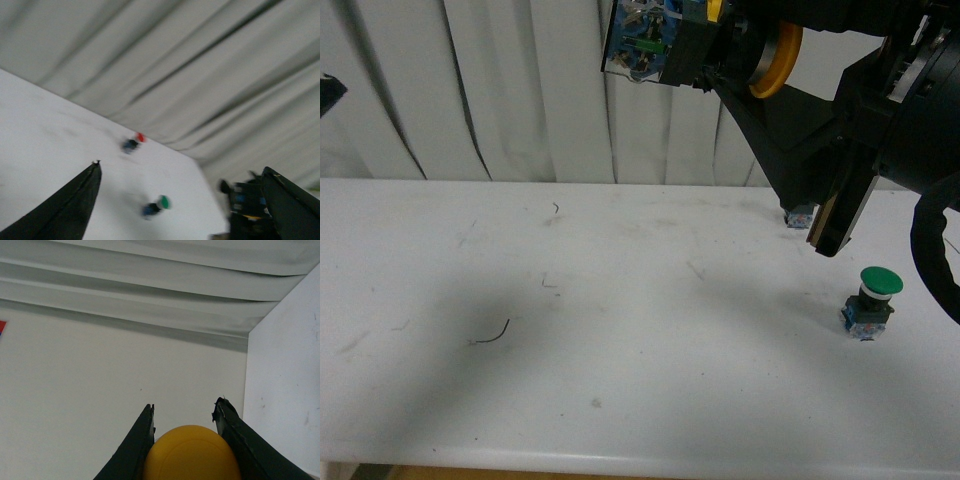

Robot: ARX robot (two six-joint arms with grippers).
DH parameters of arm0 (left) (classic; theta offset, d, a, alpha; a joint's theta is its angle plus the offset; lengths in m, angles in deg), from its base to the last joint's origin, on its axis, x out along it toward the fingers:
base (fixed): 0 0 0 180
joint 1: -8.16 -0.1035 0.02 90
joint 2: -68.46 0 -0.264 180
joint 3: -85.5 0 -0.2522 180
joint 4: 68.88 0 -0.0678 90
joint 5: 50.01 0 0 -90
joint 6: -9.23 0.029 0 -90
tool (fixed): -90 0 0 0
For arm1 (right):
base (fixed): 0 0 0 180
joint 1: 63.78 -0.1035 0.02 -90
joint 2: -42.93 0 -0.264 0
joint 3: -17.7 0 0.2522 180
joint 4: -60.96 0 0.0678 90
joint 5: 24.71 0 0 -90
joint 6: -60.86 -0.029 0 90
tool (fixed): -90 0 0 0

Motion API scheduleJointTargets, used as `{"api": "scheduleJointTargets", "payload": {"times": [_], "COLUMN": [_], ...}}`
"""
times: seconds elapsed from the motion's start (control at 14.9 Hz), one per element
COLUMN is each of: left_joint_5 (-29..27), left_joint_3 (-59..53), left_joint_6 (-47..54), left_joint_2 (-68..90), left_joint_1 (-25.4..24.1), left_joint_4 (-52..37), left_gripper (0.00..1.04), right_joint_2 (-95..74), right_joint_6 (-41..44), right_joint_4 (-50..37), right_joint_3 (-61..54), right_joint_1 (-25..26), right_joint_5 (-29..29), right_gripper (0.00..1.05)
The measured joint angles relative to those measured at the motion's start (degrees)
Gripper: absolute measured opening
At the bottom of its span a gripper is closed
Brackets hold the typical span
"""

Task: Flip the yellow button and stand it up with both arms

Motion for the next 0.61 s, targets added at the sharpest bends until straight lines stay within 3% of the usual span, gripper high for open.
{"api": "scheduleJointTargets", "payload": {"times": [0.13, 0.2, 0.34, 0.54, 0.61], "left_joint_5": [-22.53, -28.94, -26.29, -25.92, -25.94], "left_joint_3": [-4.26, -6.64, -9.09, -12.79, -13.73], "left_joint_6": [21.81, 32.48, 43.43, 47.19, 47.69], "left_joint_2": [-10.99, -14.34, -18.27, -24.44, -26.64], "left_joint_1": [2.54, 1.55, -2.32, -2.82, -2.82], "left_joint_4": [13.49, 14.14, 15.02, 17.81, 19.12], "left_gripper": [0.74, 0.61, 0.37, 0.01, 0.02], "right_joint_2": [-0.31, -0.61, -0.72, -1.09, -1.29], "right_joint_6": [-0.02, 0.00, 0.00, 0.00, 0.00], "right_joint_4": [-0.13, -0.04, -0.04, -0.15, -0.17], "right_joint_3": [-0.02, -0.04, -0.04, -0.26, -0.59], "right_joint_1": [0.00, 0.02, 0.07, 0.35, 0.35], "right_joint_5": [-0.15, -0.17, -0.37, -0.44, -0.44], "right_gripper": [0.35, 0.35, 0.35, 0.35, 0.34]}}
